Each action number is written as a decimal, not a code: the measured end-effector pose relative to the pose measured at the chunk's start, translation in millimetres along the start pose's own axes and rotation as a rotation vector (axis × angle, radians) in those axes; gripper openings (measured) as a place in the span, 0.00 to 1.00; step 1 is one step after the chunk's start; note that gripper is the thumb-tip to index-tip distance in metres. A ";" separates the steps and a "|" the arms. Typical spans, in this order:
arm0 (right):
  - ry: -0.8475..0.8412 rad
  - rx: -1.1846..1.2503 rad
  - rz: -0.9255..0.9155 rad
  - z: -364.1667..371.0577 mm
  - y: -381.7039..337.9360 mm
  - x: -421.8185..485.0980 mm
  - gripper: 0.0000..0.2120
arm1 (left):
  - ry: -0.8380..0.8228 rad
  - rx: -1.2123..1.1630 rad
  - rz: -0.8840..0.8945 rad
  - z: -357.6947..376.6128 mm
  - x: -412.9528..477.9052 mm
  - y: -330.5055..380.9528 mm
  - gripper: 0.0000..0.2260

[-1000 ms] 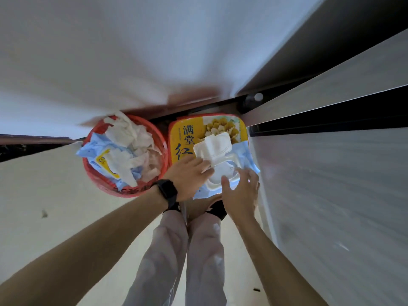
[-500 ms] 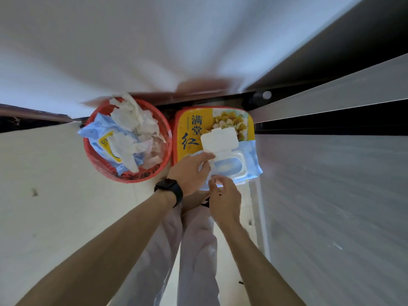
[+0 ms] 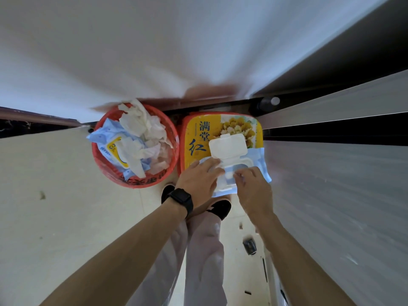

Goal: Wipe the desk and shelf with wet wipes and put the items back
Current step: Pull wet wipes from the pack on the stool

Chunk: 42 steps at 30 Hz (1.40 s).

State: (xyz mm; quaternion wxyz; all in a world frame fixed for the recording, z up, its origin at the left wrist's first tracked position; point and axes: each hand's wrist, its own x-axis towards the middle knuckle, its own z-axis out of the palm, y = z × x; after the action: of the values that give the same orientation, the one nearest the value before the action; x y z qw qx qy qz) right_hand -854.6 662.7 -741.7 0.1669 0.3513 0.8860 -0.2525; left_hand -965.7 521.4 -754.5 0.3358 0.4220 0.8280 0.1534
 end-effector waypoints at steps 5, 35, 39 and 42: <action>-0.066 -0.225 -0.204 -7.5 8.3 11.6 0.01 | 0.045 0.054 -0.001 12.1 -6.0 2.5 0.16; 0.427 0.751 0.483 -80.0 -8.5 -64.8 0.09 | -0.009 0.075 -0.112 9.8 -3.7 20.6 0.27; 0.652 0.725 0.609 -111.3 9.0 -99.8 0.07 | -0.110 0.070 -0.129 -5.6 -11.2 20.5 0.39; 0.659 0.699 0.639 -116.2 17.4 -119.9 0.06 | -0.025 0.193 -0.047 -13.8 -23.9 19.6 0.31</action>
State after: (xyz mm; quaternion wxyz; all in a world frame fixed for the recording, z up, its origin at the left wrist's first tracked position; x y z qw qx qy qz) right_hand -772.4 674.7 -595.9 -0.1762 0.6959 0.6050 -0.3444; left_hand -953.5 514.4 -723.8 0.3074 0.4349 0.8443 0.0599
